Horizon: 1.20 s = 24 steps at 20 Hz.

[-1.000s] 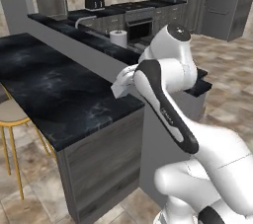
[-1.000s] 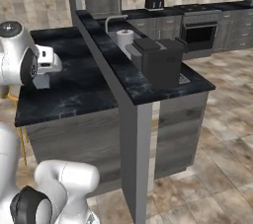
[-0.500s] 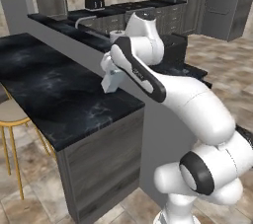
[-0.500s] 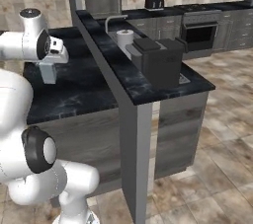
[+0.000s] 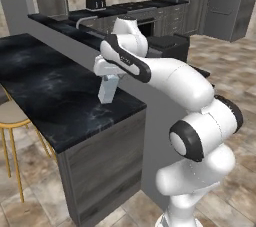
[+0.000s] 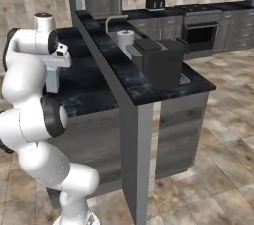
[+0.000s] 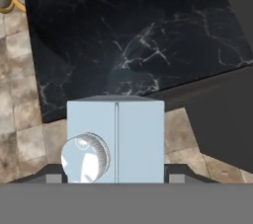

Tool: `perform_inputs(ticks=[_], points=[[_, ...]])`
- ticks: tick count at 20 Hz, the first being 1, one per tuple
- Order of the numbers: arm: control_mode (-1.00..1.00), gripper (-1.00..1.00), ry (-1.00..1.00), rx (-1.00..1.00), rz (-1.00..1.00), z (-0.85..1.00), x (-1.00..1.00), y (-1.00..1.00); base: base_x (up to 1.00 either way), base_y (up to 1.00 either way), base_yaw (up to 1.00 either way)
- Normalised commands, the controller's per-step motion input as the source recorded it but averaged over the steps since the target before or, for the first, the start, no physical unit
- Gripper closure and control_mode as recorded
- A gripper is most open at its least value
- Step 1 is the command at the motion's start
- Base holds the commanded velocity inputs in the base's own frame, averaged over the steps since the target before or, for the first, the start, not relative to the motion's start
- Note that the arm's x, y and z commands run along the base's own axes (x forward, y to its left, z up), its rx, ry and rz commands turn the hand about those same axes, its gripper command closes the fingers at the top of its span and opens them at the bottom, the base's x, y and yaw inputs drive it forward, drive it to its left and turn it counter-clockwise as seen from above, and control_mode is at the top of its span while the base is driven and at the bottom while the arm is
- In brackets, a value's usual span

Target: Move the drinks to the dining counter.

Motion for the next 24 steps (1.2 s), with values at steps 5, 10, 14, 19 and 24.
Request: perform_inputs(ticks=[5,10,14,19,24], points=[[-1.0,1.0,0.04,-0.05,0.0,-0.38,0.39,0.22,0.0,0.0,0.0],[-1.0,1.0,0.0,-0.07,0.0,-0.13,0.23,0.21,0.0,0.0,0.0],[-1.0,1.0,0.0,0.0,0.0,0.0,0.0,0.04,0.0,0.0,0.0],[-1.0,1.0,0.0,-0.02,0.0,-0.16,0.18,0.0,0.0,0.0,0.0],[-1.0,1.0,0.0,-0.03,0.0,-0.39,0.33,0.0,0.0,0.0,0.0]])
